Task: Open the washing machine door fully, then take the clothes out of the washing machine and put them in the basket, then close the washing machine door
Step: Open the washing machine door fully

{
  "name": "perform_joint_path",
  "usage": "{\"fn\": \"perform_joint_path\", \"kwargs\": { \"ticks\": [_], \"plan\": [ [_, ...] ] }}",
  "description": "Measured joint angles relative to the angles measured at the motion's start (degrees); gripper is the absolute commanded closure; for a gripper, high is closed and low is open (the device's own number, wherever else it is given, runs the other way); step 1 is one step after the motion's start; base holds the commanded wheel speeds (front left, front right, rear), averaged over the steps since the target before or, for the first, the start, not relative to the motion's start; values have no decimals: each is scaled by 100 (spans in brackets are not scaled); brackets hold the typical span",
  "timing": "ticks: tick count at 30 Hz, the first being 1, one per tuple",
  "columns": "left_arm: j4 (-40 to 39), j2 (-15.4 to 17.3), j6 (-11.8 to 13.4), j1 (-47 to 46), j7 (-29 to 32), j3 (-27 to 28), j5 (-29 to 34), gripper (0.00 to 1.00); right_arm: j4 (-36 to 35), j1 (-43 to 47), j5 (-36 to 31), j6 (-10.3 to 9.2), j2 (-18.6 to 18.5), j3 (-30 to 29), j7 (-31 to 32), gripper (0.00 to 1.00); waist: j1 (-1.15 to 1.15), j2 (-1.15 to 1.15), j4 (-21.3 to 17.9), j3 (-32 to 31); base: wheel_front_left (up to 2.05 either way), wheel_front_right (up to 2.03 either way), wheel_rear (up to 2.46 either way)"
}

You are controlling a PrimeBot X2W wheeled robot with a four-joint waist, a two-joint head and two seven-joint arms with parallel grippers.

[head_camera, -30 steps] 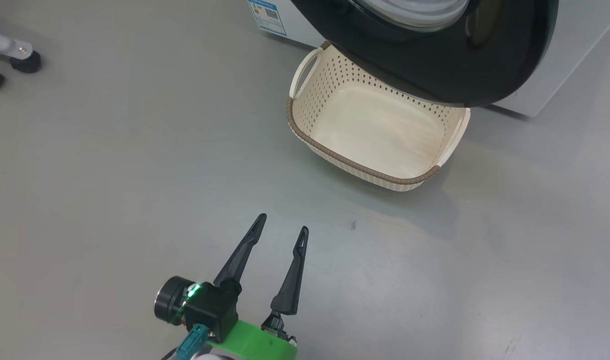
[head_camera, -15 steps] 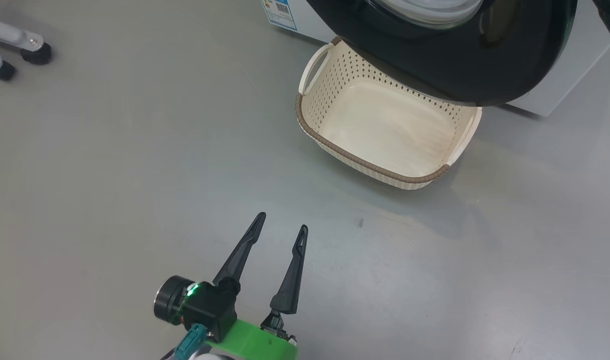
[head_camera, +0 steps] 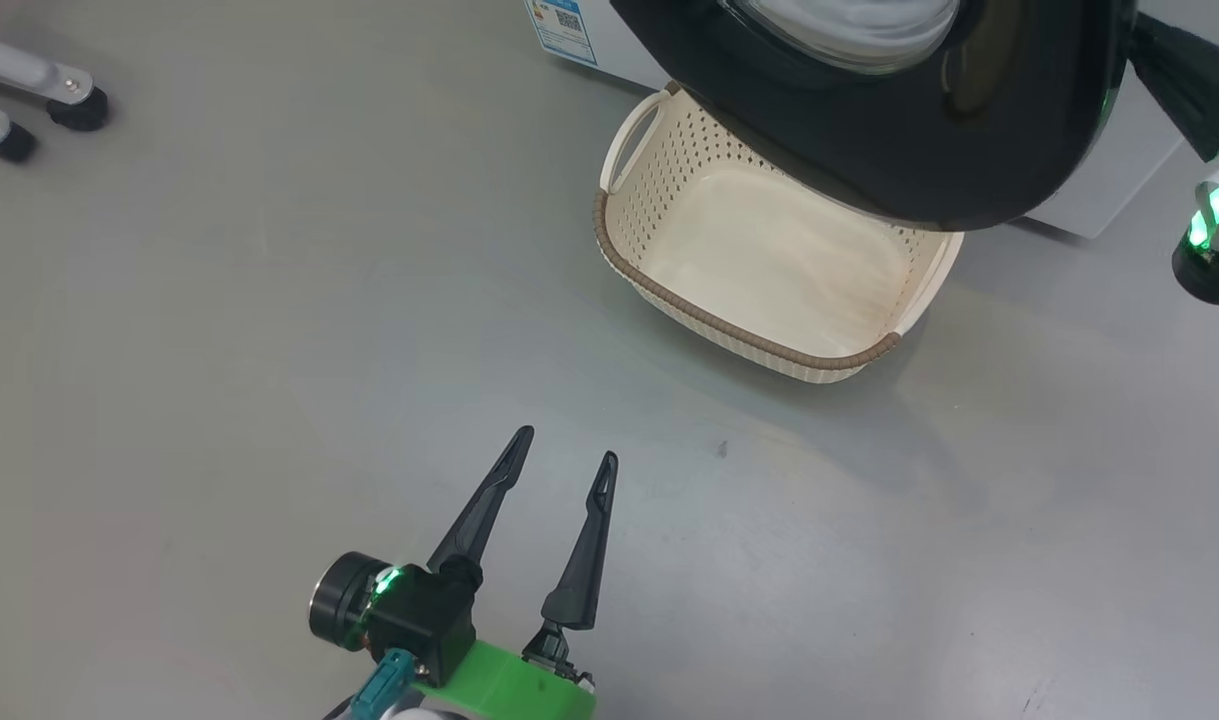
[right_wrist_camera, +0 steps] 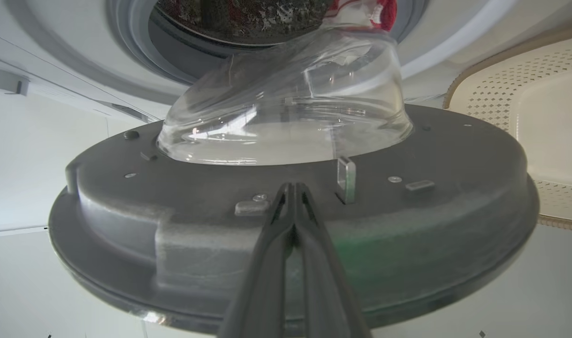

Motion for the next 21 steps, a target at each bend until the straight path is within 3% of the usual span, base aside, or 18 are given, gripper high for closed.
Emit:
{"fn": "perform_joint_path", "kwargs": {
  "ticks": [21],
  "plan": [
    [12,0,0,2,0,63,16,0,298,169,722,-3,325,684,921,100,0,0,23,-120,0,0,0]
  ]
}}
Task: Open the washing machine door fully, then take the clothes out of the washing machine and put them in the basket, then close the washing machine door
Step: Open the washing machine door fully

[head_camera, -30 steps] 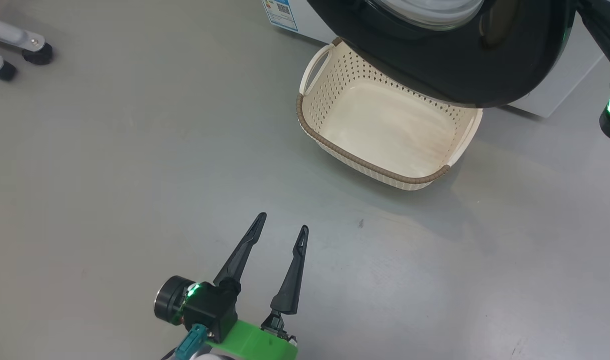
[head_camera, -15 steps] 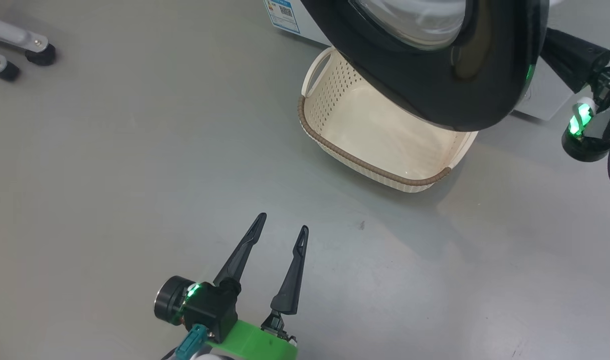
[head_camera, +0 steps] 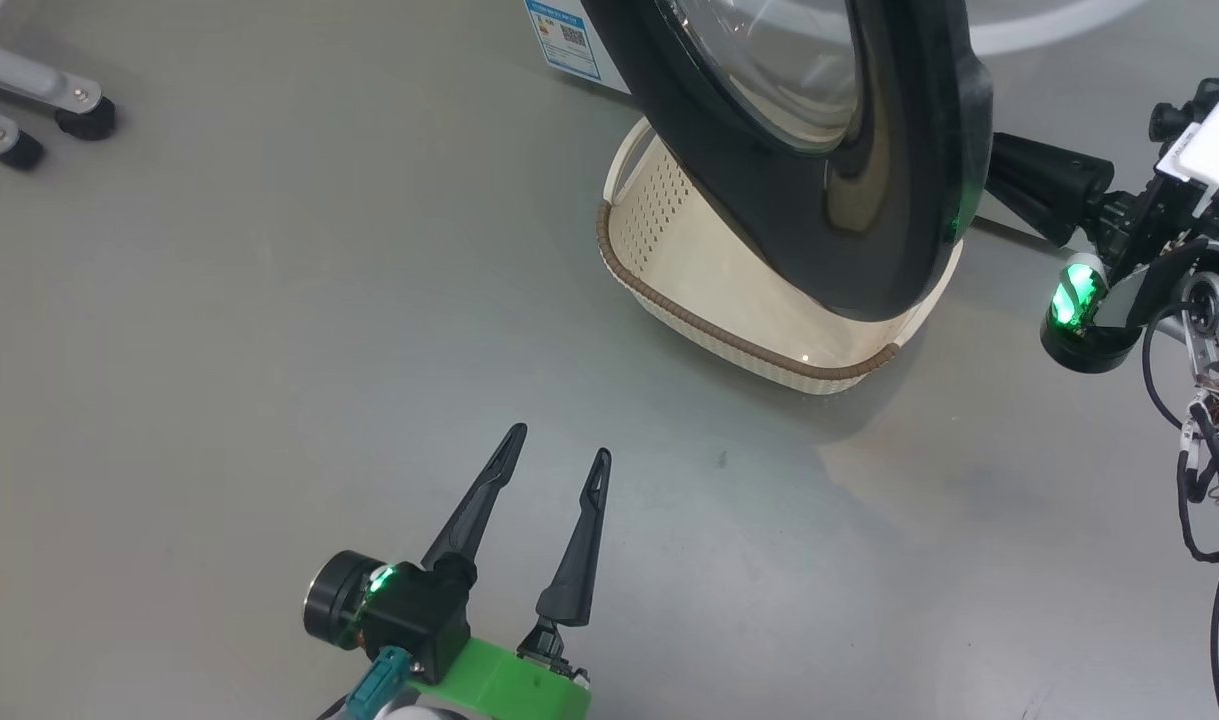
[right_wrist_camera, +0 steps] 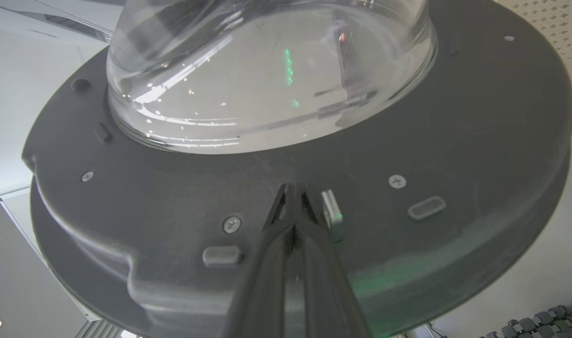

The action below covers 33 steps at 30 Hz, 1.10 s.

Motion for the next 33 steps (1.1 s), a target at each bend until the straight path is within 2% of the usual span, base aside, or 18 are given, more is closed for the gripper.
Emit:
{"fn": "perform_joint_path", "kwargs": {
  "ticks": [16,33],
  "plan": [
    [11,0,0,9,0,38,-1,0,-297,279,155,1,111,664,296,100,0,0,21,-96,0,0,0],
    [32,-1,0,24,0,44,-22,0,-627,643,353,1,426,1254,208,100,0,0,171,-189,0,0,0]
  ]
}}
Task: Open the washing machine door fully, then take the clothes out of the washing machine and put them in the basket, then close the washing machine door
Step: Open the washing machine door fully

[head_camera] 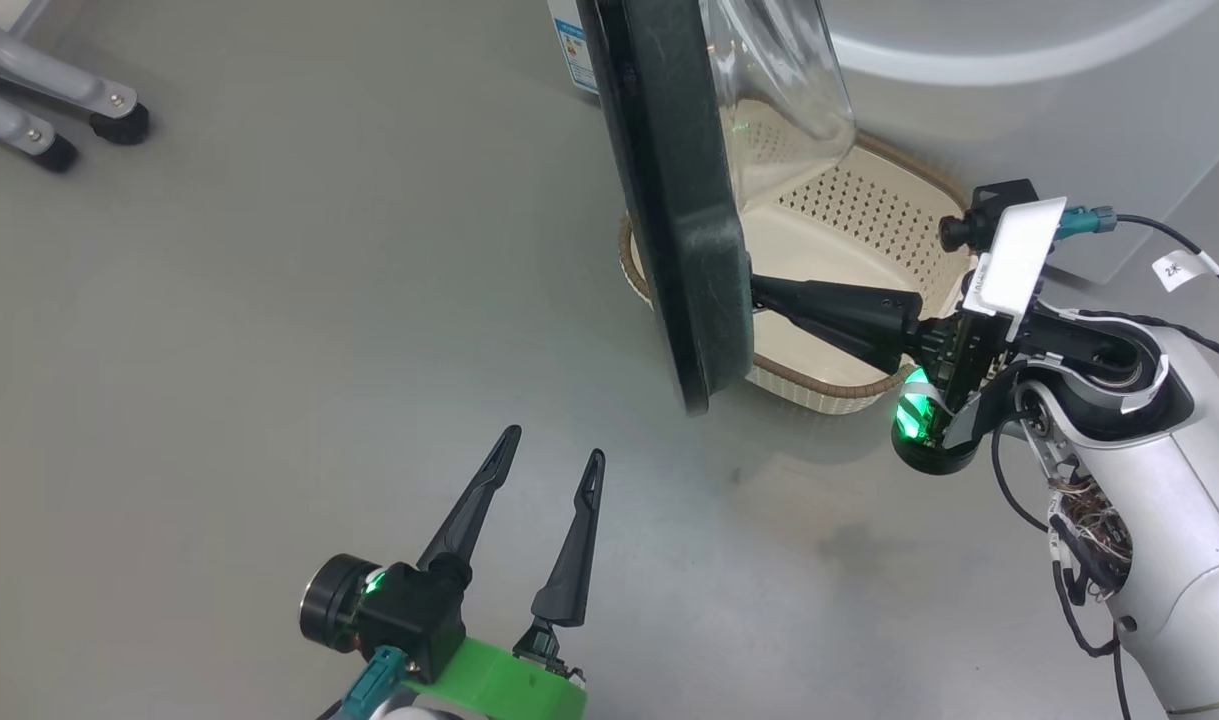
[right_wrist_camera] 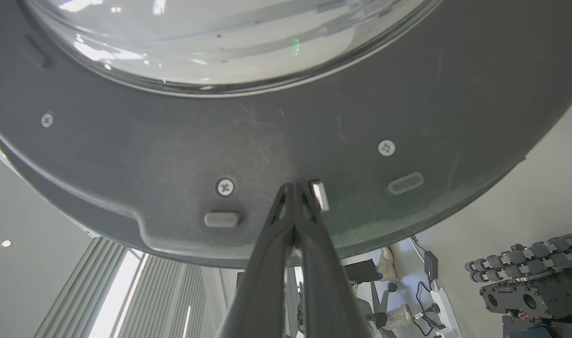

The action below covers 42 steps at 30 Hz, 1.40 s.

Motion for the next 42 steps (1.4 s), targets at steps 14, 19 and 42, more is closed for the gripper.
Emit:
{"fn": "perform_joint_path", "kwargs": {
  "ticks": [14,19,42],
  "plan": [
    [-8,0,0,98,0,5,0,0,-187,62,240,0,-40,302,-192,100,0,0,75,-27,0,0,0],
    [18,0,0,98,0,102,1,0,-211,97,290,-1,-101,288,-302,100,0,0,45,-104,0,0,0],
    [870,9,0,93,0,636,591,0,-307,1273,-1763,1162,-1261,-142,-1994,100,0,0,-588,-1261,0,0,0]
  ]
}}
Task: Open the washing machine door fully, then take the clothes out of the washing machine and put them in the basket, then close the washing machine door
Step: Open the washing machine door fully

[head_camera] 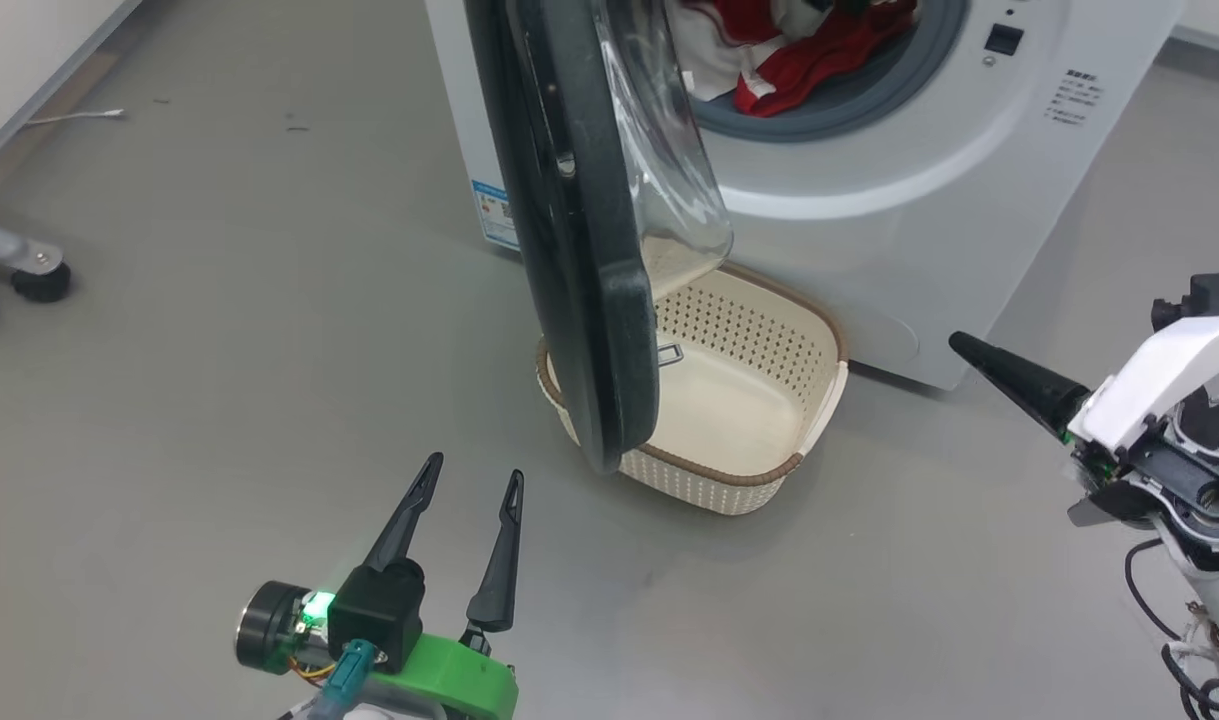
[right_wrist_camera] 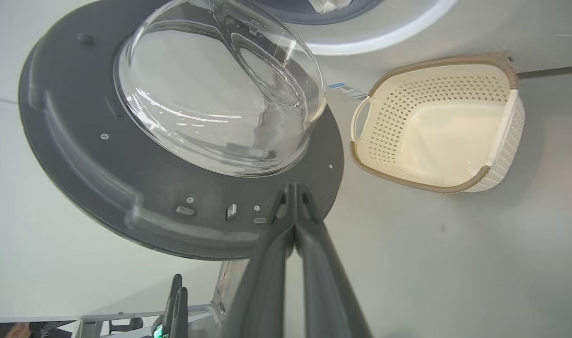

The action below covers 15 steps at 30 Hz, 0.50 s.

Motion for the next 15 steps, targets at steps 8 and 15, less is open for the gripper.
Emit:
{"fn": "perform_joint_path", "kwargs": {
  "ticks": [8,15],
  "plan": [
    [82,-2,0,92,0,535,92,0,-237,345,-1971,213,-510,493,-991,100,0,0,-539,-348,0,0,0],
    [57,3,0,389,0,1005,92,0,-481,644,-3147,214,-724,688,-1894,100,0,0,-1047,-532,0,0,0]
  ]
}}
